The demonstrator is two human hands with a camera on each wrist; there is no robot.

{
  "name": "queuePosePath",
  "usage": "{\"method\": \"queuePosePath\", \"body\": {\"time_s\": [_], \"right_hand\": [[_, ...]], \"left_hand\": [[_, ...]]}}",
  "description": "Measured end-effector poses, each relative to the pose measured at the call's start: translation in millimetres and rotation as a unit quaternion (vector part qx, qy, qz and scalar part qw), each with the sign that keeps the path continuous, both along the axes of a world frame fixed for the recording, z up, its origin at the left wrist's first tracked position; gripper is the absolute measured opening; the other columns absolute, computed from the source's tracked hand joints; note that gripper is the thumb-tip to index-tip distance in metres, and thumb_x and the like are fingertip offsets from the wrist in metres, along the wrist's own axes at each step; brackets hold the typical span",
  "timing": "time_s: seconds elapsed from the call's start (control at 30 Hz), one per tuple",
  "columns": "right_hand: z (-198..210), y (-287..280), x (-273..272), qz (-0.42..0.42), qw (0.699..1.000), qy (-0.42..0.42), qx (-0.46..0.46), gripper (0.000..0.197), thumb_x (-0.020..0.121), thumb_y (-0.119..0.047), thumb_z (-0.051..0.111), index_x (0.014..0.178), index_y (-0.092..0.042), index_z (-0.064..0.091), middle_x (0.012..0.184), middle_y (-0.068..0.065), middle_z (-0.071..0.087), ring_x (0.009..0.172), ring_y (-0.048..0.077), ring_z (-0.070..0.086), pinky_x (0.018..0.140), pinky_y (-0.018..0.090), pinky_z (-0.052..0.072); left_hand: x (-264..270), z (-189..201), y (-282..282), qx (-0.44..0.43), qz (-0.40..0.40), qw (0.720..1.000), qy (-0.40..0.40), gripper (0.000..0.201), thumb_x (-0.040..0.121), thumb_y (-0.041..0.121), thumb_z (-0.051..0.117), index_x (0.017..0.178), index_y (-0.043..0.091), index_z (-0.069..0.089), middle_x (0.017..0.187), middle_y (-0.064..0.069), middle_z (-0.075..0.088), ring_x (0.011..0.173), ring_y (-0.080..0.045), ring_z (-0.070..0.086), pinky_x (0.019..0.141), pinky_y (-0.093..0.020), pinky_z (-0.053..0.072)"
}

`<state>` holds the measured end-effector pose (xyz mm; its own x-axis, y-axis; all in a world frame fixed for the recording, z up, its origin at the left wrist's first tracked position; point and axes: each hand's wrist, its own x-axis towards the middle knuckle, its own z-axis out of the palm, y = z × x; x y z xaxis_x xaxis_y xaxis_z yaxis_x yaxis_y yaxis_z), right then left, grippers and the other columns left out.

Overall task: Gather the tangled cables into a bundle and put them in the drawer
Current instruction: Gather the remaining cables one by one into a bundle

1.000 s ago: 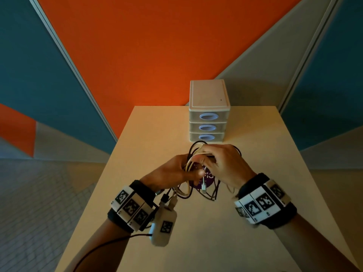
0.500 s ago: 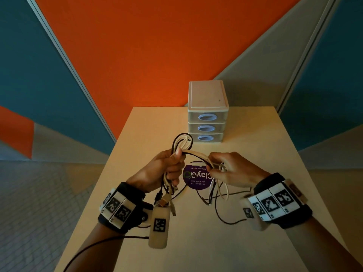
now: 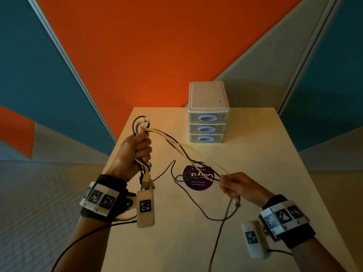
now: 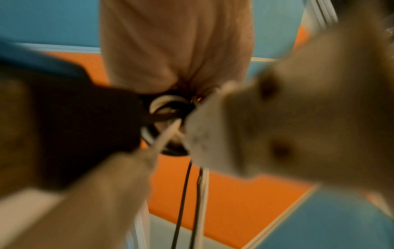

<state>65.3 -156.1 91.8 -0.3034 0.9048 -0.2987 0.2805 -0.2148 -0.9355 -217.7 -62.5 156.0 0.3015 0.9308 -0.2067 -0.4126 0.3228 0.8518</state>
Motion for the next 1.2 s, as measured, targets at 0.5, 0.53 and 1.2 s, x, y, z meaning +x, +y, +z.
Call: {"method": "queuePosePath", "body": {"time_s": [0.5, 0.53, 1.2], "right_hand": [[-2, -1, -10, 0.038, 0.959, -0.282, 0.011, 0.11, 0.047, -0.071, 0.07, 0.141, -0.036, 0.025, 0.143, -0.012, 0.034, 0.133, 0.016, 0.031, 0.11, 0.04, 0.029], [5, 3, -19, 0.017, 0.969, -0.242, 0.038, 0.122, 0.043, -0.069, 0.072, 0.145, -0.036, 0.013, 0.143, -0.015, 0.029, 0.133, 0.011, 0.028, 0.111, 0.036, 0.027], [23, 17, -98, -0.288, 0.956, 0.002, 0.065, 0.05, 0.094, -0.05, 0.027, 0.073, -0.017, 0.058, 0.068, 0.008, 0.063, 0.069, 0.024, 0.062, 0.068, 0.038, 0.052]], "left_hand": [[25, -1, -20, 0.026, -0.049, 0.987, 0.154, 0.032, 0.099, 0.034, 0.039, 0.07, 0.021, 0.04, 0.048, 0.012, 0.024, 0.037, -0.004, 0.019, 0.035, -0.019, 0.018], [31, -1, -23, 0.029, -0.069, 0.984, 0.16, 0.033, 0.099, 0.035, 0.04, 0.069, 0.021, 0.039, 0.049, 0.011, 0.023, 0.037, -0.004, 0.019, 0.035, -0.02, 0.018], [79, -30, -55, 0.14, -0.069, 0.929, 0.335, 0.04, 0.096, 0.047, 0.032, 0.068, 0.02, 0.041, 0.049, 0.01, 0.041, 0.036, 0.0, 0.037, 0.046, -0.022, 0.034]]}}
